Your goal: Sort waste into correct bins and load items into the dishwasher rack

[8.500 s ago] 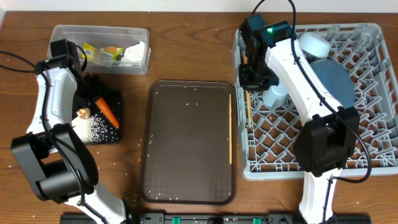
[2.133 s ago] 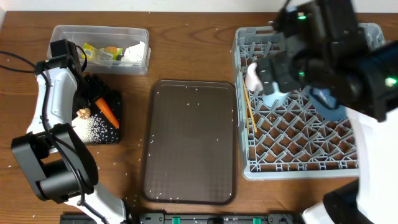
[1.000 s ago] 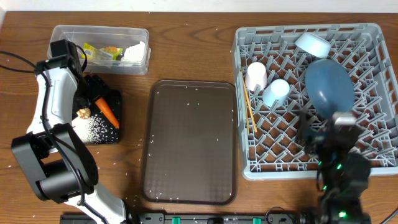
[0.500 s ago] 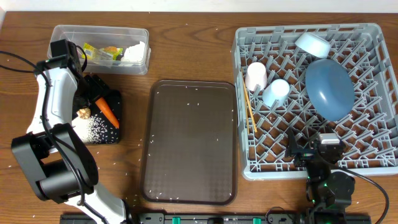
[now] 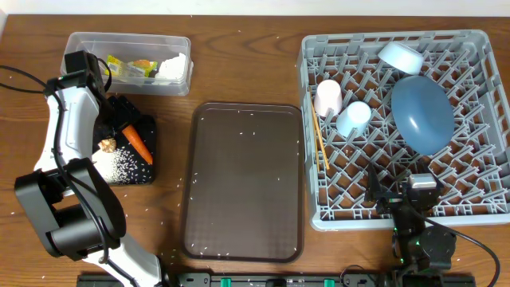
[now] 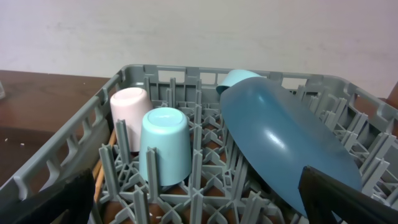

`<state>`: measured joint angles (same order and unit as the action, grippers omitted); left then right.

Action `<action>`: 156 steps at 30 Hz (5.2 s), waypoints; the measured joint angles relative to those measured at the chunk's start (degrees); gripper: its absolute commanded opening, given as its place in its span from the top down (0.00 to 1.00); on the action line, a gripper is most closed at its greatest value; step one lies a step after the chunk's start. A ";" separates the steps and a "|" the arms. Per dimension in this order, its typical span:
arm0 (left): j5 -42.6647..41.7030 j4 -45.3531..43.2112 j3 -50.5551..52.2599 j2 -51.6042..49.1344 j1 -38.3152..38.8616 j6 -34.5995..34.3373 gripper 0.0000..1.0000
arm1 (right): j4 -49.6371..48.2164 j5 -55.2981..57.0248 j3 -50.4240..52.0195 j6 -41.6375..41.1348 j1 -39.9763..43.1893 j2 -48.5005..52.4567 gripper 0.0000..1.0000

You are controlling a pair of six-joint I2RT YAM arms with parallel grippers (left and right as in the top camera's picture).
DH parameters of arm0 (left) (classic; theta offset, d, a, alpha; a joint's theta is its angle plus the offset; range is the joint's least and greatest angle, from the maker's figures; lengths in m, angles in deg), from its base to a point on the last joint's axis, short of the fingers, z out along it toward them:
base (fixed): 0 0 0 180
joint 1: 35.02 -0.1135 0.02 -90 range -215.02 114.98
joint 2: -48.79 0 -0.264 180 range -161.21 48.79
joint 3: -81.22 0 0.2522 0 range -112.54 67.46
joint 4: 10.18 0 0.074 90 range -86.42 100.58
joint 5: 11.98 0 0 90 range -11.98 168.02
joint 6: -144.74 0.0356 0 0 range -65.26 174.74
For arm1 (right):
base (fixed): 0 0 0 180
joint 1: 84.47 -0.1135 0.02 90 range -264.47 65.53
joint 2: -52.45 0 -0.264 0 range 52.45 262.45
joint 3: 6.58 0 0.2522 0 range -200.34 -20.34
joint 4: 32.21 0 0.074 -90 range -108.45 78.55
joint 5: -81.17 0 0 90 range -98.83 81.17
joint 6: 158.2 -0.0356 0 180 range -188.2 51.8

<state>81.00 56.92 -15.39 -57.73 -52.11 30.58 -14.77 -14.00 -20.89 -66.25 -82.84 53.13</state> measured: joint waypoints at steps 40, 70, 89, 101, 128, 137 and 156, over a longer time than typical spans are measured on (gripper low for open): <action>1.42 -7.23 3.48 32.28 19.41 2.60 0.02 | 0.00 0.00 0.00 0.00 0.00 0.00 0.01; -5.60 -59.49 80.48 97.39 16.70 23.19 0.02 | 0.02 -0.02 0.02 0.00 0.00 0.00 0.01; -5.60 -52.06 82.07 105.90 16.70 23.19 0.02 | 0.00 -0.02 0.02 0.00 0.00 -0.02 0.01; -5.60 -52.06 82.05 105.90 16.70 23.19 0.02 | 0.00 -0.02 0.02 0.00 0.00 -0.02 0.01; -5.60 -52.06 82.05 105.90 16.70 23.19 0.02 | 0.00 -0.02 0.02 0.00 0.00 -0.02 0.01; -5.60 -52.06 82.05 105.90 16.70 23.19 0.02 | 0.00 -0.02 0.02 0.00 0.00 -0.02 0.01; -5.60 -52.06 82.05 105.90 16.70 23.19 0.02 | 0.02 -0.02 0.02 0.00 0.00 -0.02 0.01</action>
<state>75.41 4.86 66.66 48.17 -35.41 53.77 -14.75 -14.02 -20.87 -66.25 -82.84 53.11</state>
